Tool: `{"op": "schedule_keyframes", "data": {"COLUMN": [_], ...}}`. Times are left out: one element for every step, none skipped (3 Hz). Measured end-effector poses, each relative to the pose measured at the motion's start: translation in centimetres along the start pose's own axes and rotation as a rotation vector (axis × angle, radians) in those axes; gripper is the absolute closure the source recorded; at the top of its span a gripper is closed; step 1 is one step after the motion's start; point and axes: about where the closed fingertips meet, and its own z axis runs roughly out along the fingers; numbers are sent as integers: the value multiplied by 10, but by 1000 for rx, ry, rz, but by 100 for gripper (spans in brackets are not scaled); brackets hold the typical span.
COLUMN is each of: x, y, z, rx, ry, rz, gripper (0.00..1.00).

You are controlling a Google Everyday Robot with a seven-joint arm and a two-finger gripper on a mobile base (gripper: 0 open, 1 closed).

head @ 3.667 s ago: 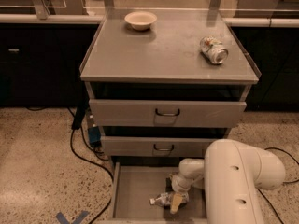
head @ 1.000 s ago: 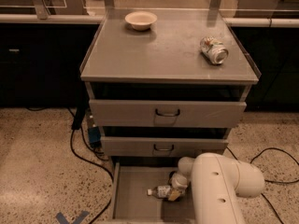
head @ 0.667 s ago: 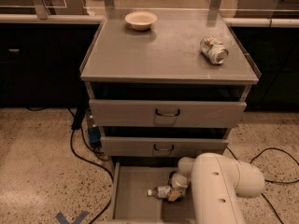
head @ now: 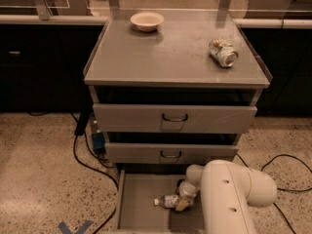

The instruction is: Pick blue plastic bottle from bottom drawer and place on counter

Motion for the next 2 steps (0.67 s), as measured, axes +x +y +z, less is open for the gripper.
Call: {"op": "schedule_keyframes", "data": {"x": [-6,-13], "y": [4,-23], "z": [-20,-91], "rx": [20,171], "ry": [7,53], "rz": [-10,-18], "gripper": [100,100]}}
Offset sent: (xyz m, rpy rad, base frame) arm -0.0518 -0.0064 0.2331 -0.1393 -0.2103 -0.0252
